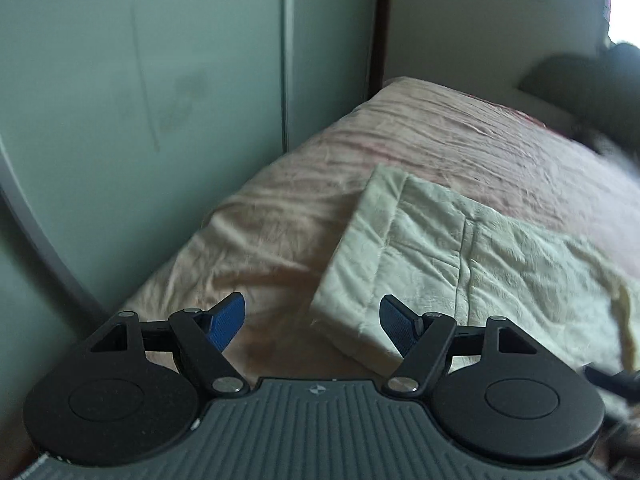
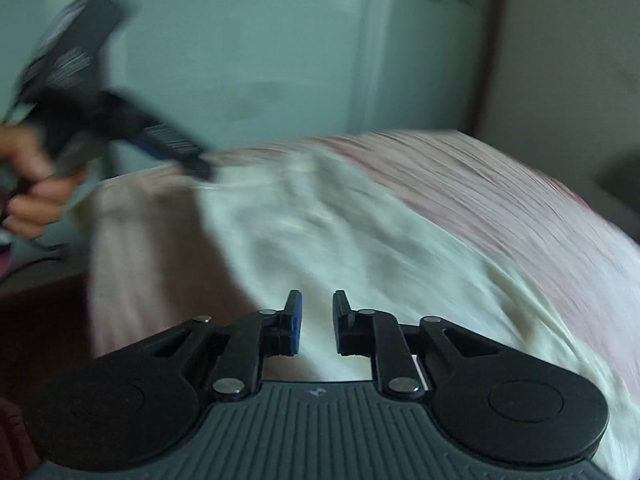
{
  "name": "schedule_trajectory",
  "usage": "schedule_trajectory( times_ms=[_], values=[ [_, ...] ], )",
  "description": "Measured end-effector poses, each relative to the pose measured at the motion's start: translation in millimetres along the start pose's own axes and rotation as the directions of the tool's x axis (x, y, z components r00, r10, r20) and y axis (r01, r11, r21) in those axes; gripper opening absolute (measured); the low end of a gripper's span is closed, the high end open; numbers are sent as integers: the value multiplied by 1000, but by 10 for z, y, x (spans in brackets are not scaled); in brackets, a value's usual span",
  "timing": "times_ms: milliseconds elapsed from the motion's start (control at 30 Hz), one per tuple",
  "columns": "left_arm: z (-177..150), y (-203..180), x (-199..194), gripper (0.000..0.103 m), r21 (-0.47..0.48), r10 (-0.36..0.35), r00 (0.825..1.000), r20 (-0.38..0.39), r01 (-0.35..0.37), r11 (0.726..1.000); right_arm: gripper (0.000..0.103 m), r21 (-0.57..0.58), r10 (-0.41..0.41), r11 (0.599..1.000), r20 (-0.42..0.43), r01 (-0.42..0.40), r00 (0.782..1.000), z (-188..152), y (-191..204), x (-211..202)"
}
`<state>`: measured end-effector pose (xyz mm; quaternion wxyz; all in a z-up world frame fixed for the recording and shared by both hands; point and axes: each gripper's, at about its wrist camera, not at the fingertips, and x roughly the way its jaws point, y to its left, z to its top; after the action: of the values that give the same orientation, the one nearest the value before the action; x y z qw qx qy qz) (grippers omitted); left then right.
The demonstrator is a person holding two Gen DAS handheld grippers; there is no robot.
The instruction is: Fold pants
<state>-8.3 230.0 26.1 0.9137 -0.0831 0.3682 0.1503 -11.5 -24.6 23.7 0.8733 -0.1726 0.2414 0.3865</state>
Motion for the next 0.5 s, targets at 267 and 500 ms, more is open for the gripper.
schedule_trajectory(
  times_ms=[267, 500],
  values=[
    [-12, 155, 211, 24, -182, -151, 986, -64, 137, 974, 27, -328, -27, 945, -49, 10, 998, 142, 660, 579],
    [-80, 152, 277, 13, -153, -106, 994, -2, 104, 983, 7, -262, 11, 965, -52, -24, 999, 239, 600, 709]
  ],
)
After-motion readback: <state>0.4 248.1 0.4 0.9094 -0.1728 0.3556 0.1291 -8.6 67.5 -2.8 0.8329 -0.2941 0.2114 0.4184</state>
